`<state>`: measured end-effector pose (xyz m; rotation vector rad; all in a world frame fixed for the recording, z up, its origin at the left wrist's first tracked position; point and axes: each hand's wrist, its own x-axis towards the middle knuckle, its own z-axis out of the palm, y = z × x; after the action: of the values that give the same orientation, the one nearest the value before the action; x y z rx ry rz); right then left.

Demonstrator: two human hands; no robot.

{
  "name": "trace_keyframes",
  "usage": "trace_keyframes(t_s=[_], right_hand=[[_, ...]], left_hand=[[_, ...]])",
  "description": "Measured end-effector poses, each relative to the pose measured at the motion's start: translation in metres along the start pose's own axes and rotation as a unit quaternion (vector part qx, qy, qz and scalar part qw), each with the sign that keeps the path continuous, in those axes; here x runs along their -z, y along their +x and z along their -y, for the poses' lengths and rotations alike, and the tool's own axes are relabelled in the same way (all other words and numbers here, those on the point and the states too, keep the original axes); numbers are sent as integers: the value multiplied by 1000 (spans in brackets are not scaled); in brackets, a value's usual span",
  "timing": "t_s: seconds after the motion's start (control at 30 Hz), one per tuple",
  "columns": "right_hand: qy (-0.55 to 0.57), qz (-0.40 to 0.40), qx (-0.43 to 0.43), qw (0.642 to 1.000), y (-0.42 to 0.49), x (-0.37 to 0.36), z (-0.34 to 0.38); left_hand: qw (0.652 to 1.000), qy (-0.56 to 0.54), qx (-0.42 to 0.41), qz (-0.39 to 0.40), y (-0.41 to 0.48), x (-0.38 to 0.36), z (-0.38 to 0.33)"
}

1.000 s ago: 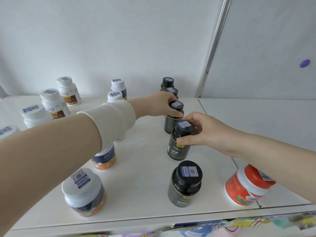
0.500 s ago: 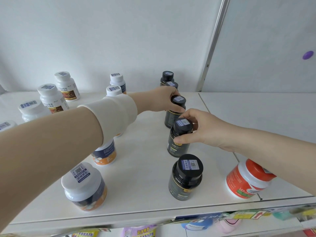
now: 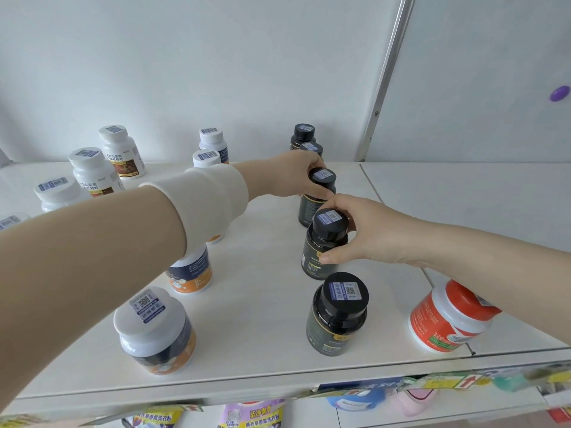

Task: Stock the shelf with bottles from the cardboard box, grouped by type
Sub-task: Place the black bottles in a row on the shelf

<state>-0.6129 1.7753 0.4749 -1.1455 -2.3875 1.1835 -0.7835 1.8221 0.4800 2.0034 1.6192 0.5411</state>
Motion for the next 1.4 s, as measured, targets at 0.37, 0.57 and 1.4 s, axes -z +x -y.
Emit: trace_keyframes(t_s=[0.37,0.57,1.4], right_hand=[[4,6,1,1000,-1,0,-3],[14,16,-22,1000,-3,1,0],[-425,-132,158,881,-150,-153,188]], left_hand=[[1000,15,-5,-6,1,-1,1],[1000,24,-1,1,-3,-1,0],[758,622,178,-83,-417,66,-56]])
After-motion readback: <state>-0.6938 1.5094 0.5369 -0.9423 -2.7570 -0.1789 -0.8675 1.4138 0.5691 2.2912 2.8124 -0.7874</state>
